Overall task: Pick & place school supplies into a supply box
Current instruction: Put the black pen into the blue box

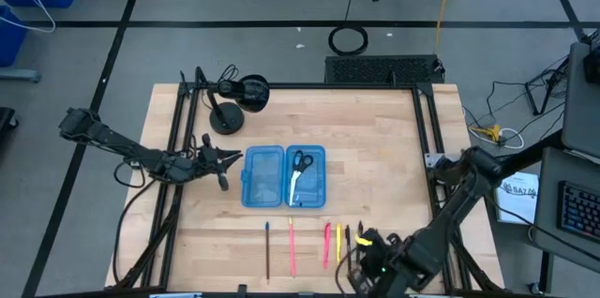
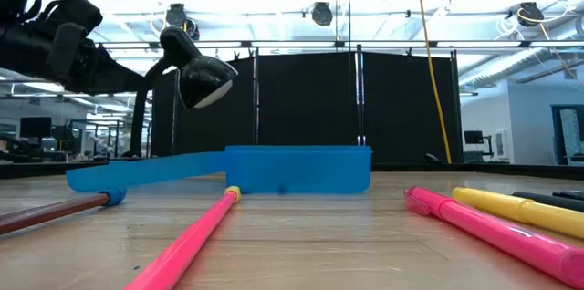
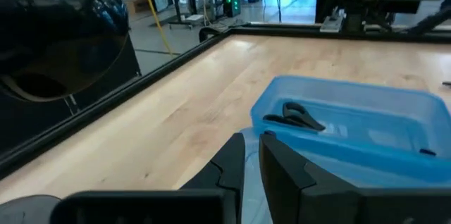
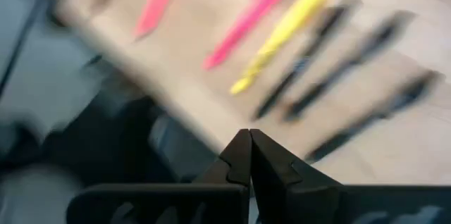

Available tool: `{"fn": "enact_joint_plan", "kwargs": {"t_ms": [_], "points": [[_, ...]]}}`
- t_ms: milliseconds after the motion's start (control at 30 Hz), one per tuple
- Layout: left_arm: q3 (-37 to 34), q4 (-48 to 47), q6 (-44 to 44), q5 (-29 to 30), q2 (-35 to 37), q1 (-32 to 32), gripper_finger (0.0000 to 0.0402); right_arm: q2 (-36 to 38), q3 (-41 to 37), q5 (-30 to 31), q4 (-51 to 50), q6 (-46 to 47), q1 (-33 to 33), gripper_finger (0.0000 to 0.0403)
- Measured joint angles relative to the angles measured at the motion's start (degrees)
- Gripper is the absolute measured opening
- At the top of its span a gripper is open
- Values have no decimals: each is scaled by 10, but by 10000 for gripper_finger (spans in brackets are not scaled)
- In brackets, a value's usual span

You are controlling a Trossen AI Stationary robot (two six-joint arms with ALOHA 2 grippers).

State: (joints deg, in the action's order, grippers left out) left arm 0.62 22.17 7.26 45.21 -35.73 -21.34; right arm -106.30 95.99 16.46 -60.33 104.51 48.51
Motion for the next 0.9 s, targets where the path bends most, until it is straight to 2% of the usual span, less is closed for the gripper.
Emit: {"fn": "enact_joint_plan", "kwargs": {"t_ms": [333, 500, 767, 900], "points": [[0, 23, 8, 13, 0, 0, 49, -20, -86, -97, 29, 70, -11, 0], [0, 20, 9, 14, 0, 0, 49, -20, -112, -107, 51, 136, 8, 0], [0, 20, 8, 14, 0, 0, 49, -20, -128, -107, 95, 150, 16, 1], [0, 20, 8, 14, 0, 0, 49, -20, -144, -107, 107, 148, 13, 25]]}}
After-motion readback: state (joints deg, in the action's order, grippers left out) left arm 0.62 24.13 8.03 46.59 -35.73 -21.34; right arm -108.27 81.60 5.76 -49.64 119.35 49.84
